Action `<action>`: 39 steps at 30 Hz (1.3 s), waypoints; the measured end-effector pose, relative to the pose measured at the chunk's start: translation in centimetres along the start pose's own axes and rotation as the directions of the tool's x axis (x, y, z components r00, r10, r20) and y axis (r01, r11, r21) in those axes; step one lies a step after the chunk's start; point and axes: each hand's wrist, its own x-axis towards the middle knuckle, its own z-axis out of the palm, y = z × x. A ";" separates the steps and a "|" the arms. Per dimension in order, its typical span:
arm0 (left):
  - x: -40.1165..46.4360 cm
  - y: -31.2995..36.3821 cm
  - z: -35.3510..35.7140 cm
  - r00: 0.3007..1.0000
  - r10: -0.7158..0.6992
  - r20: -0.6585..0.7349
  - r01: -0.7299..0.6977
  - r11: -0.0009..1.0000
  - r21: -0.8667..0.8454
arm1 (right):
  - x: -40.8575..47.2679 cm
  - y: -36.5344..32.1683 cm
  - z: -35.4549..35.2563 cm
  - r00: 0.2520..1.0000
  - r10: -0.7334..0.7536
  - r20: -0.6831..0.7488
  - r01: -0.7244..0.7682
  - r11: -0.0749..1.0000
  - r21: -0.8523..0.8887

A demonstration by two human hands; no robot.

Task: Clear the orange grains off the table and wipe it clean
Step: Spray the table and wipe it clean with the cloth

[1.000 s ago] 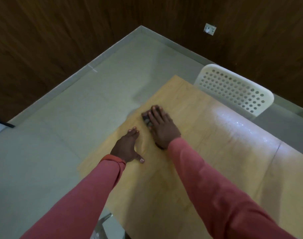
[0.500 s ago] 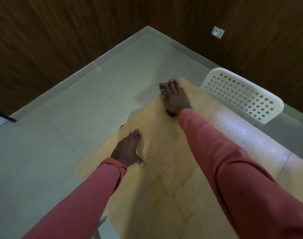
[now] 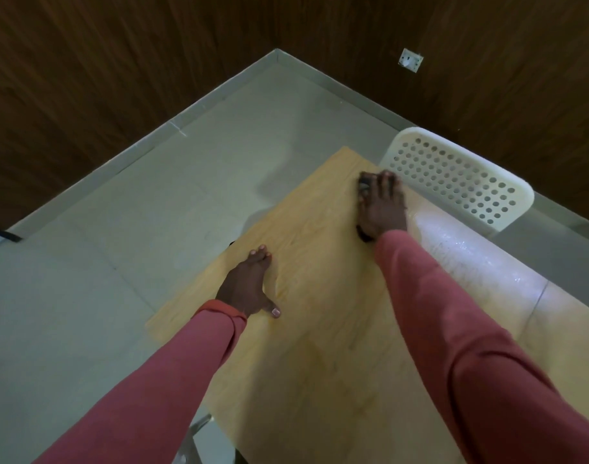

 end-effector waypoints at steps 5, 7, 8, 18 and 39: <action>-0.2 0.3 -0.2 1.000 -0.016 0.007 0.016 1.000 0.015 | -11.4 -7.4 2.7 0.905 -0.417 0.083 0.416 0.909 0.033; -0.4 0.4 -0.4 1.000 -0.015 0.019 0.015 1.000 0.014 | -17.7 -5.0 3.5 0.908 -0.415 0.065 0.413 0.910 0.046; -0.3 0.4 -0.5 1.000 -0.019 0.018 0.019 1.000 0.009 | -19.8 -2.9 3.8 0.928 -0.370 0.045 0.367 0.929 0.050; -0.3 0.4 -0.3 1.000 -0.010 0.014 0.009 0.998 0.063 | -7.1 2.3 0.9 1.000 -0.017 0.008 0.017 0.999 -0.039; -0.3 0.2 -0.2 1.000 -0.004 0.007 0.003 0.996 0.087 | -17.3 -4.2 2.8 0.942 -0.323 0.087 0.324 0.946 0.003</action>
